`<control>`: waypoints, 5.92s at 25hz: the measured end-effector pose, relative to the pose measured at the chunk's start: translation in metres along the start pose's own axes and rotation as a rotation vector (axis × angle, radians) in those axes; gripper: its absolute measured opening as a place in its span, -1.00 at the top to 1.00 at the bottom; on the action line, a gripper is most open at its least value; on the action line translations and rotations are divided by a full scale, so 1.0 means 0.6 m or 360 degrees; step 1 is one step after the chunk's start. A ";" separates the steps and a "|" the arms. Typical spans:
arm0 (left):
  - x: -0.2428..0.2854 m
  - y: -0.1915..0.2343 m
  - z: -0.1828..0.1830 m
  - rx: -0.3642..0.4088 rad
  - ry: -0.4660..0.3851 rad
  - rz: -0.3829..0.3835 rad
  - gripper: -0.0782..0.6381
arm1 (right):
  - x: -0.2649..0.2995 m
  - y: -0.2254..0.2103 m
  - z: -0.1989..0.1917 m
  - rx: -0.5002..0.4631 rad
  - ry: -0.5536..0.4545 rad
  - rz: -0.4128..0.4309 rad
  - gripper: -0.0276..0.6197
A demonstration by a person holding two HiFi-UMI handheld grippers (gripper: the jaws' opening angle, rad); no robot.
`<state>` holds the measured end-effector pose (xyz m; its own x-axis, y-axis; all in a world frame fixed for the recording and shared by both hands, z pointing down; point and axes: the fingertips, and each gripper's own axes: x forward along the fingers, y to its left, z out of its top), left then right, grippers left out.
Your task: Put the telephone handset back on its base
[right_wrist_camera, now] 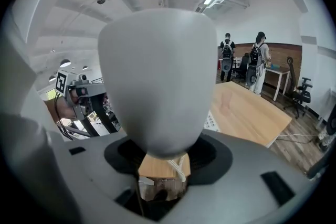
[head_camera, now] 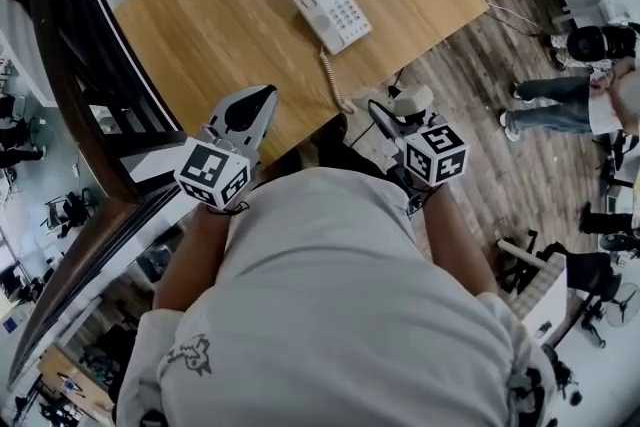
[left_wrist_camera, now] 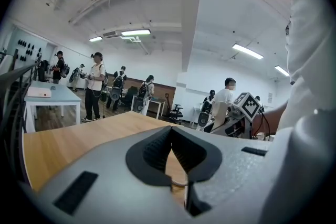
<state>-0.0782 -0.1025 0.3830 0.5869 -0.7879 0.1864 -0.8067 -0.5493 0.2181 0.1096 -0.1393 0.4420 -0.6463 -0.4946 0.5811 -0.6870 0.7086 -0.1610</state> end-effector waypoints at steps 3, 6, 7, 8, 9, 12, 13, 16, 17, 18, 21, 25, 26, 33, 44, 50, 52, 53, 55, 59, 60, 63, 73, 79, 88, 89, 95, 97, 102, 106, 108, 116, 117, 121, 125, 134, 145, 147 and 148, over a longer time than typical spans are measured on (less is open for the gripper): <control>0.002 0.014 -0.006 -0.0025 0.0012 0.0031 0.76 | 0.020 -0.012 0.003 -0.0025 0.0044 0.0017 0.23; 0.008 0.025 -0.012 -0.0039 0.0024 0.0054 0.76 | 0.045 -0.028 0.000 -0.0031 0.0096 0.0037 0.23; 0.012 0.028 -0.014 -0.0042 0.0030 0.0061 0.76 | 0.053 -0.036 -0.002 -0.0029 0.0115 0.0043 0.23; 0.016 0.032 -0.015 -0.0046 0.0037 0.0068 0.76 | 0.061 -0.043 -0.003 -0.0027 0.0134 0.0048 0.23; 0.020 0.035 -0.017 -0.0052 0.0045 0.0077 0.76 | 0.068 -0.051 -0.003 -0.0026 0.0151 0.0055 0.23; 0.034 0.046 -0.023 -0.0082 0.0073 0.0111 0.76 | 0.090 -0.072 -0.004 -0.0025 0.0201 0.0080 0.23; 0.039 0.050 -0.025 -0.0093 0.0081 0.0121 0.76 | 0.098 -0.079 -0.004 -0.0027 0.0218 0.0092 0.23; 0.057 0.061 -0.030 -0.0127 0.0107 0.0150 0.76 | 0.125 -0.100 -0.005 -0.0029 0.0279 0.0125 0.23; 0.063 0.065 -0.032 -0.0138 0.0113 0.0161 0.76 | 0.134 -0.108 -0.008 -0.0026 0.0301 0.0136 0.23; 0.070 0.069 -0.034 -0.0148 0.0118 0.0171 0.76 | 0.143 -0.115 -0.010 -0.0023 0.0322 0.0146 0.23; 0.087 0.083 -0.039 -0.0178 0.0126 0.0206 0.76 | 0.172 -0.133 -0.014 -0.0029 0.0384 0.0184 0.23; 0.103 0.103 -0.050 -0.0232 0.0144 0.0250 0.76 | 0.210 -0.144 -0.016 -0.0052 0.0454 0.0236 0.23; 0.107 0.107 -0.052 -0.0239 0.0150 0.0261 0.76 | 0.219 -0.147 -0.017 -0.0058 0.0472 0.0246 0.23; 0.130 0.124 -0.065 -0.0290 0.0167 0.0327 0.76 | 0.268 -0.169 -0.029 -0.0097 0.0576 0.0288 0.23; 0.151 0.151 -0.093 -0.0376 0.0190 0.0416 0.76 | 0.344 -0.193 -0.044 -0.0128 0.0696 0.0342 0.23; 0.159 0.164 -0.099 -0.0404 0.0201 0.0448 0.76 | 0.382 -0.196 -0.045 -0.0156 0.0748 0.0370 0.23; 0.162 0.169 -0.099 -0.0407 0.0204 0.0458 0.76 | 0.391 -0.199 -0.048 -0.0163 0.0764 0.0370 0.23; 0.163 0.171 -0.098 -0.0409 0.0203 0.0465 0.76 | 0.395 -0.202 -0.048 -0.0165 0.0770 0.0371 0.23; 0.165 0.177 -0.097 -0.0414 0.0200 0.0482 0.76 | 0.402 -0.205 -0.047 -0.0166 0.0777 0.0376 0.23; 0.163 0.188 -0.103 -0.0430 0.0208 0.0507 0.76 | 0.422 -0.200 -0.042 -0.0162 0.0771 0.0396 0.23; 0.163 0.190 -0.105 -0.0435 0.0211 0.0512 0.76 | 0.428 -0.198 -0.041 -0.0167 0.0773 0.0401 0.23; 0.163 0.194 -0.108 -0.0448 0.0219 0.0527 0.76 | 0.441 -0.194 -0.036 -0.0174 0.0774 0.0418 0.23; 0.175 0.206 -0.125 -0.0501 0.0243 0.0558 0.76 | 0.491 -0.191 -0.027 -0.0116 0.0744 0.0449 0.23; 0.179 0.215 -0.138 -0.0547 0.0252 0.0577 0.76 | 0.523 -0.194 -0.028 -0.0023 0.0739 0.0435 0.23; 0.174 0.222 -0.152 -0.0579 0.0260 0.0598 0.76 | 0.551 -0.195 -0.039 0.0093 0.0757 0.0366 0.23; 0.173 0.222 -0.152 -0.0579 0.0259 0.0600 0.76 | 0.553 -0.195 -0.040 0.0100 0.0759 0.0359 0.23; 0.169 0.225 -0.152 -0.0574 0.0273 0.0598 0.76 | 0.557 -0.193 -0.042 0.0104 0.0767 0.0307 0.23; 0.169 0.225 -0.151 -0.0576 0.0276 0.0599 0.76 | 0.557 -0.196 -0.040 0.0093 0.0764 0.0290 0.23; 0.160 0.222 -0.158 -0.0574 0.0281 0.0584 0.76 | 0.559 -0.188 -0.048 0.0071 0.0762 0.0251 0.21; 0.154 0.220 -0.158 -0.0568 0.0280 0.0570 0.76 | 0.559 -0.188 -0.044 0.0011 0.0737 0.0223 0.17; 0.147 0.218 -0.157 -0.0559 0.0279 0.0564 0.76 | 0.556 -0.184 -0.037 -0.0003 0.0711 0.0214 0.14; 0.115 0.197 -0.141 -0.0486 0.0270 0.0507 0.76 | 0.512 -0.164 -0.018 -0.0029 0.0606 0.0152 0.13; 0.111 0.193 -0.138 -0.0473 0.0270 0.0495 0.76 | 0.504 -0.161 -0.016 -0.0027 0.0589 0.0143 0.13; 0.090 0.175 -0.127 -0.0404 0.0272 0.0436 0.76 | 0.468 -0.137 -0.006 -0.0017 0.0515 0.0119 0.13; 0.077 0.151 -0.110 -0.0322 0.0275 0.0360 0.76 | 0.422 -0.116 0.014 -0.0018 0.0416 0.0104 0.17; 0.054 0.093 -0.085 -0.0184 0.0235 0.0213 0.76 | 0.298 -0.063 0.038 -0.0014 0.0186 0.0079 0.34; 0.005 0.042 -0.027 -0.0034 0.0076 0.0173 0.76 | 0.155 -0.011 0.047 -0.0071 -0.0055 0.0060 0.85; -0.001 0.033 -0.029 -0.0032 0.0074 0.0161 0.76 | 0.130 -0.001 0.047 -0.0098 -0.0078 0.0055 0.90; -0.006 0.028 -0.030 -0.0034 0.0075 0.0156 0.76 | 0.118 0.006 0.046 -0.0117 -0.0085 0.0057 0.90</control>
<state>-0.0926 -0.1039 0.4035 0.5083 -0.8232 0.2528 -0.8590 -0.4638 0.2168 0.0520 -0.1859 0.4605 -0.6883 -0.4928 0.5323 -0.6380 0.7605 -0.1209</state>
